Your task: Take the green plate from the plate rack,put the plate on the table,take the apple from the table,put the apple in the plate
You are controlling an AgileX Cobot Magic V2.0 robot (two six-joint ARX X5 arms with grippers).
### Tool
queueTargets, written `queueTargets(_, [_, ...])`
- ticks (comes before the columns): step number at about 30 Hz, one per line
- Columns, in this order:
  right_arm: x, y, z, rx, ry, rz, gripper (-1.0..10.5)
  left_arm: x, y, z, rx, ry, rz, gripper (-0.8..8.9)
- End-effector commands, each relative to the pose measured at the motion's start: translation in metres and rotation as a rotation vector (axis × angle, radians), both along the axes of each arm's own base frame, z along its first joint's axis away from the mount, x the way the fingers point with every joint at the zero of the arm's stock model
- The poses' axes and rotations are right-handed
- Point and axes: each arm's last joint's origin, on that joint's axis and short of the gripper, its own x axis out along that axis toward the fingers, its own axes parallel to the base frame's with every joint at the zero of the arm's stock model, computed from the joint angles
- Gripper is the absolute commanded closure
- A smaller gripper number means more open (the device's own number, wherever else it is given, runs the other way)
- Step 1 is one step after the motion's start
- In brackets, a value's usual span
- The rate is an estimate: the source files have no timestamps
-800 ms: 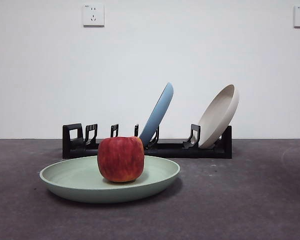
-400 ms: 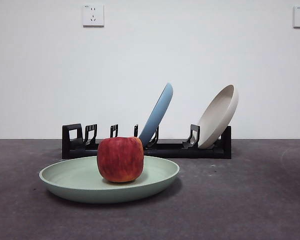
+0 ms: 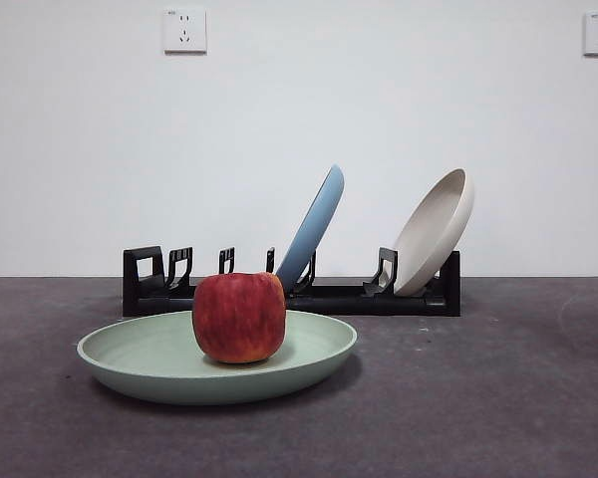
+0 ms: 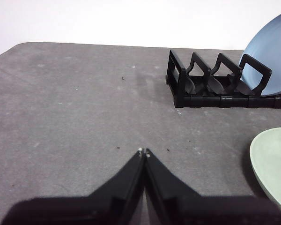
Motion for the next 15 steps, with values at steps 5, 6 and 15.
queueTargets(5, [-0.012,-0.03,-0.061,0.061,-0.132,-0.196,9.5,0.001,0.0,-0.004,-0.009,0.009,0.006,8.17])
queueTargets(6, [-0.015,-0.033,-0.069,0.065,-0.157,-0.23,9.5,0.001,0.0,-0.004,-0.009,0.009,0.006,8.17])
queueTargets(15, [-0.038,-0.055,-0.149,0.054,-0.235,-0.502,9.5,0.001,0.0,-0.004,-0.009,0.009,0.006,8.17])
